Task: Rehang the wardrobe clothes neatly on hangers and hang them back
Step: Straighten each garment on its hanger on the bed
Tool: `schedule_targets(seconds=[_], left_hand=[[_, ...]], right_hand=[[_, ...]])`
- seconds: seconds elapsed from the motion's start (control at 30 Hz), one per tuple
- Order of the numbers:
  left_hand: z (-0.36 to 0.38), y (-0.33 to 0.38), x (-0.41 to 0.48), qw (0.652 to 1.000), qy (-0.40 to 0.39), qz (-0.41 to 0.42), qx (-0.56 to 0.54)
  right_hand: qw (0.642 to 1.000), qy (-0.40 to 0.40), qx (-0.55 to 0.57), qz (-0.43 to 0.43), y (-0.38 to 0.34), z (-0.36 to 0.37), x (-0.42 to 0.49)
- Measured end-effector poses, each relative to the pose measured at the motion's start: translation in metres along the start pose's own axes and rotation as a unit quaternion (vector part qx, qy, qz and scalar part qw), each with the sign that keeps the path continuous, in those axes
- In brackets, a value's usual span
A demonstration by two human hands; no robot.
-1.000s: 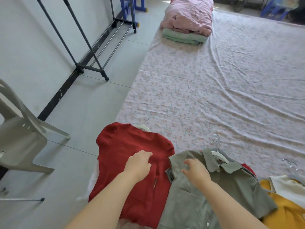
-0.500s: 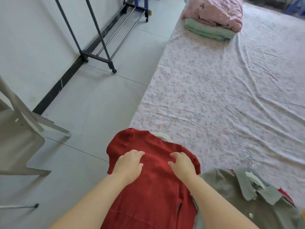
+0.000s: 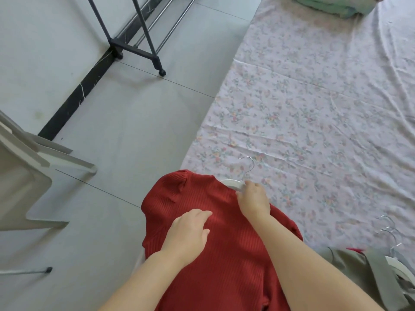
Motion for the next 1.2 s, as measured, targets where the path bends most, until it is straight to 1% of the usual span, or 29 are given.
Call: schedule_targets(seconds=[0.07,0.2,0.4,0.5,0.6,0.67,0.77,0.83,0.93,1.03,1.13,1.2], left_hand=[[-0.002,0.003,0.002,1.000,0.008,0.004,0.004],[-0.014,0.020,0.002,0.999,0.032,0.016,-0.001],[-0.051,0.062,-0.018,0.996,0.083,0.036,-0.010],[-0.069,0.081,-0.039,0.994,0.087,0.068,0.014],[-0.089,0.102,-0.074,0.985,0.099,0.119,0.069],[-0.098,0.115,-0.101,0.981,0.108,0.143,0.073],[-0.110,0.131,-0.135,0.976,0.135,0.159,0.065],[-0.118,0.137,-0.155,0.976,0.146,0.159,0.039],[-0.123,0.142,-0.177,0.980,0.129,0.149,0.020],[-0.126,0.152,-0.196,0.980,0.115,0.159,-0.016],[-0.126,0.163,-0.216,0.976,0.109,0.176,-0.068],[-0.125,0.173,-0.232,0.970,0.103,0.204,-0.081]], right_hand=[[1.000,0.012,0.013,0.005,0.001,-0.002,-0.001],[0.996,0.029,0.089,0.008,0.003,-0.018,-0.019],[0.988,0.038,0.145,-0.022,0.000,-0.049,-0.107],[0.982,0.058,0.177,-0.038,0.001,-0.070,-0.162],[0.972,0.063,0.221,-0.050,0.002,-0.091,-0.208],[0.968,0.067,0.232,-0.064,0.001,-0.103,-0.236],[0.956,0.109,0.256,-0.090,-0.003,-0.121,-0.271],[0.950,0.127,0.268,-0.102,-0.006,-0.128,-0.292],[0.943,0.150,0.276,-0.107,-0.004,-0.134,-0.322],[0.937,0.182,0.281,-0.102,0.004,-0.138,-0.348],[0.927,0.233,0.280,-0.090,0.016,-0.140,-0.380],[0.919,0.285,0.264,-0.070,0.025,-0.138,-0.408]])
Point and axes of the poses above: each hand's wrist, its own x-axis towards the middle knuckle, its own z-axis out of the palm, y = z × x, the point moved 4 cm from there along x, towards the middle knuckle
